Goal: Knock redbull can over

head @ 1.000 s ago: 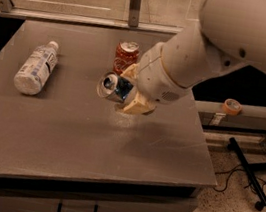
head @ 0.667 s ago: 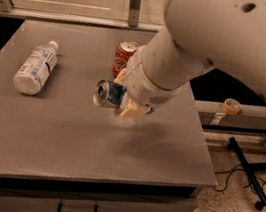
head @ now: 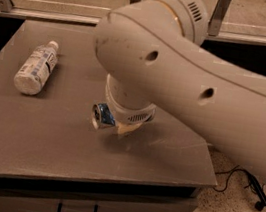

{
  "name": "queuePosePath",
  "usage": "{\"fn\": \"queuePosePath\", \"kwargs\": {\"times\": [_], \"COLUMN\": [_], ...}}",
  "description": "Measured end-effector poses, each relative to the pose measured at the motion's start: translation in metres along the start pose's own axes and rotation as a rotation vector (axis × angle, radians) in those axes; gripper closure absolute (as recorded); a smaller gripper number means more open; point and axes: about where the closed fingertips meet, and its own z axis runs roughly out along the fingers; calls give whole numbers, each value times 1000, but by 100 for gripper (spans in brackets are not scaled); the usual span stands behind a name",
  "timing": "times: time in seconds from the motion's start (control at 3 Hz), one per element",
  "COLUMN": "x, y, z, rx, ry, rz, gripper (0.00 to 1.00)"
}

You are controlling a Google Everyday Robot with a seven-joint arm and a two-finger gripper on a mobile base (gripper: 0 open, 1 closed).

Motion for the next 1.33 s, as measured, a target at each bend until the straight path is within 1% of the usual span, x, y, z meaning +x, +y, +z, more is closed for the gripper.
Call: {"fn": "queuePosePath", "kwargs": {"times": [0.33, 0.67, 1.0, 1.33], "x": [3, 5, 10, 16], "y": [6, 9, 9, 5], "z": [11, 14, 11, 7], "rx": [-38, -60, -67, -61], "ry": [55, 70, 62, 51], "rz": [-33, -42, -28, 0], "gripper": [36, 13, 0, 0]}}
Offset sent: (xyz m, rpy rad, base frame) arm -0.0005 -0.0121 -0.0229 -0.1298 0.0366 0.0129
